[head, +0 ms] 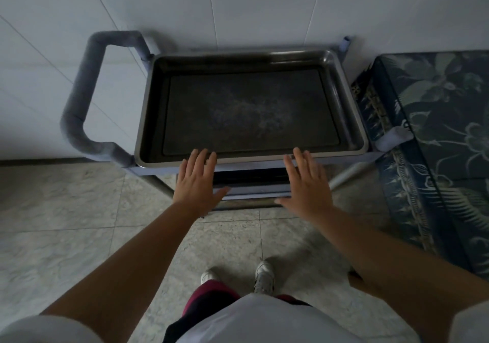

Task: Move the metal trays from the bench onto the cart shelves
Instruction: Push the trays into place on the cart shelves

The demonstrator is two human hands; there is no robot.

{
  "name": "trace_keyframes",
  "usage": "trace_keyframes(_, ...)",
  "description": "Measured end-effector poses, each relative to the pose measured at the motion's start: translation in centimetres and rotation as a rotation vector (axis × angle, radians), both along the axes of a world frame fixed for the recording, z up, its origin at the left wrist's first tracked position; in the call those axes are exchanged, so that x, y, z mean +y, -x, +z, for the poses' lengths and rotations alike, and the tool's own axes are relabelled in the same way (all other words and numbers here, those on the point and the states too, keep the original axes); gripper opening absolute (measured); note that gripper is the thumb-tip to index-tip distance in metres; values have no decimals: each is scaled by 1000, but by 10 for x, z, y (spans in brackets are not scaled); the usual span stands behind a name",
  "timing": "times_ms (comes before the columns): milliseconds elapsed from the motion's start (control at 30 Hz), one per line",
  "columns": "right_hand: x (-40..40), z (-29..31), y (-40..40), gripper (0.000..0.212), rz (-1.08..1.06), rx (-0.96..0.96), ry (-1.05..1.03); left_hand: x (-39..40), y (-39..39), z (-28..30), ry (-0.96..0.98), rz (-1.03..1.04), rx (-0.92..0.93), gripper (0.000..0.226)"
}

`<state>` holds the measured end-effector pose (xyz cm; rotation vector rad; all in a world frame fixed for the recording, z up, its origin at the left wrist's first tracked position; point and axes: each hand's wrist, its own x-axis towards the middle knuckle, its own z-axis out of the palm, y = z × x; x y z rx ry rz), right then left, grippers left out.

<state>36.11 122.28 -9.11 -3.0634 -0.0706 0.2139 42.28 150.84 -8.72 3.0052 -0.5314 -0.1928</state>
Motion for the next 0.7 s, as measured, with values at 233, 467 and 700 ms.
trace_keyframes(233, 11, -32, 40, 112, 29, 247, -26, 21, 56, -16, -112, -40, 205, 102)
trace_keyframes(467, 18, -45, 40, 118, -52, 324, -44, 30, 59, -32, -75, -31, 312, 107)
trace_keyframes(700, 32, -97, 16, 119, -161, 361, -40, 38, 25, -94, -57, -82, 394, 109)
